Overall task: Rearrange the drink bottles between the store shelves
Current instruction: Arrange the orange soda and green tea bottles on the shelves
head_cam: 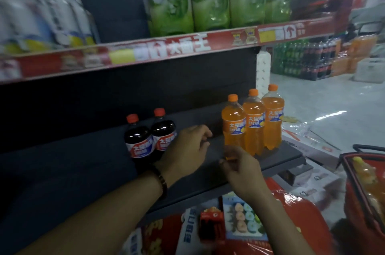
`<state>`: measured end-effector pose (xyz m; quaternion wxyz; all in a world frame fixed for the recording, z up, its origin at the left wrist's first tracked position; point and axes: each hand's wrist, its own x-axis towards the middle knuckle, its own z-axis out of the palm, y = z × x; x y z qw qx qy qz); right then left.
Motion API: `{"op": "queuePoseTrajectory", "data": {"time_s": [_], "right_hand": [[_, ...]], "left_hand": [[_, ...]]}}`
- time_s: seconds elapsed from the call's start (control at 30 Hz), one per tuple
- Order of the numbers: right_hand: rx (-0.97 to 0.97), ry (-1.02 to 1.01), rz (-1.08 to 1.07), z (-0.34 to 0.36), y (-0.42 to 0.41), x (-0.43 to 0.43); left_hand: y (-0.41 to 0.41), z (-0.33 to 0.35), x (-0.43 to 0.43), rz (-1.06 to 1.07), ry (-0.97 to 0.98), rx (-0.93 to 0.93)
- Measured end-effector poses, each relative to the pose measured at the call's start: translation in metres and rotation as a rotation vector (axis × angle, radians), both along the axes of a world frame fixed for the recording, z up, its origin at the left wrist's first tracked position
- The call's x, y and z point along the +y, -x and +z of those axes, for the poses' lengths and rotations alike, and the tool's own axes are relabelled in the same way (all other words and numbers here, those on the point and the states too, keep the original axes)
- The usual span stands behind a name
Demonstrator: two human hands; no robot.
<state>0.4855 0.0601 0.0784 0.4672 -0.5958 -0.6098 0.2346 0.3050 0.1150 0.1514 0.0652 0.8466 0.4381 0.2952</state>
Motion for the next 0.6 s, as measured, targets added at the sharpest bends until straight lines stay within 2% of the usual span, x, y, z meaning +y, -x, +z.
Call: {"op": "queuePoseTrajectory", "data": {"time_s": [0.1, 0.23, 0.4, 0.5, 0.6], "right_hand": [[-0.042, -0.156, 0.022, 0.04, 0.035, -0.029], [-0.046, -0.283, 0.109, 0.102, 0.091, -0.069], [-0.08, -0.414, 0.246, 0.187, 0.166, -0.104], [-0.099, -0.471, 0.305, 0.228, 0.214, -0.114], [-0.159, -0.496, 0.348, 0.262, 0.265, -0.112]], "left_hand": [[0.052, 0.042, -0.051, -0.011, -0.166, 0.007], [0.129, 0.102, -0.119, -0.033, -0.495, 0.052], [0.23, 0.165, -0.167, 0.119, -0.871, 0.099], [0.289, 0.196, -0.173, 0.271, -0.948, 0.167], [0.344, 0.221, -0.164, 0.442, -0.909, 0.178]]}}
